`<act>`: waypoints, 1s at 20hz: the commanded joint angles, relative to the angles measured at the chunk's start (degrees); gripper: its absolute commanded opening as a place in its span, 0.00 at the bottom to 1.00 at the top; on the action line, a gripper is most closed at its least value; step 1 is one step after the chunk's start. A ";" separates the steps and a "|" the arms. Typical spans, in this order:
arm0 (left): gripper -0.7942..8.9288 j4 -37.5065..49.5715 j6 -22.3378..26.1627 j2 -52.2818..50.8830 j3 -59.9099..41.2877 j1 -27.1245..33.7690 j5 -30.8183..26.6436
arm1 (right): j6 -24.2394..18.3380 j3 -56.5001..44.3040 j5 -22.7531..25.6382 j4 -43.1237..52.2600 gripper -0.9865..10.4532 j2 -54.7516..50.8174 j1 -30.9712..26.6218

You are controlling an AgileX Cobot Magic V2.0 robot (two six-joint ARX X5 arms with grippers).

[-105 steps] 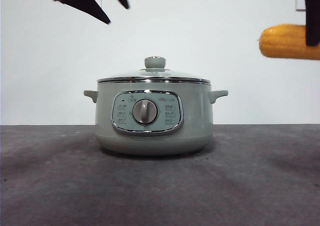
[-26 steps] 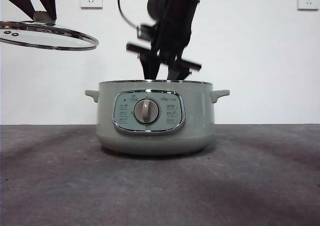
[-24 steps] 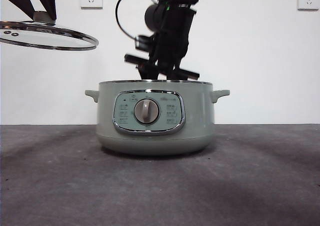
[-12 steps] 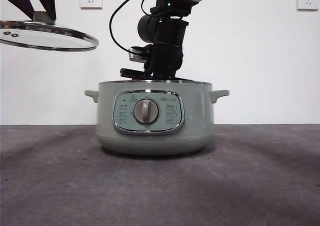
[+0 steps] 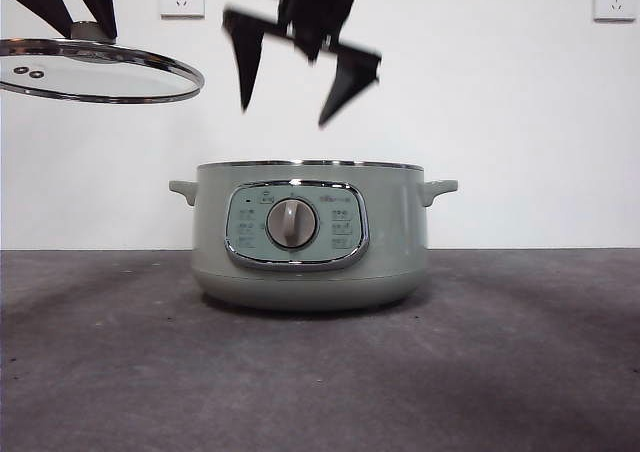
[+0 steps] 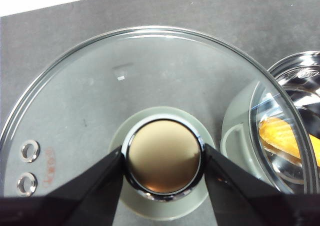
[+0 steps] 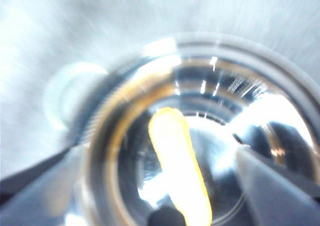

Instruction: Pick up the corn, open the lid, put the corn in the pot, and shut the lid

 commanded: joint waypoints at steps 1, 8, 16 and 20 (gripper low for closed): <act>0.07 1.49 0.20 -1.40 0.55 -0.39 0.96 | 1.92 0.48 0.17 -1.68 0.24 -4.31 0.13; 0.07 0.66 -0.50 -1.38 0.55 -4.76 2.43 | -0.92 -15.43 6.69 -1.73 0.07 -22.58 2.01; 0.07 1.84 -2.67 -0.70 0.37 -17.22 2.10 | -5.88 -58.21 12.11 -1.68 0.07 -51.15 0.20; 0.07 2.23 -2.89 1.73 0.35 -22.56 1.77 | -7.98 -70.93 11.89 -1.68 0.07 -60.96 -0.83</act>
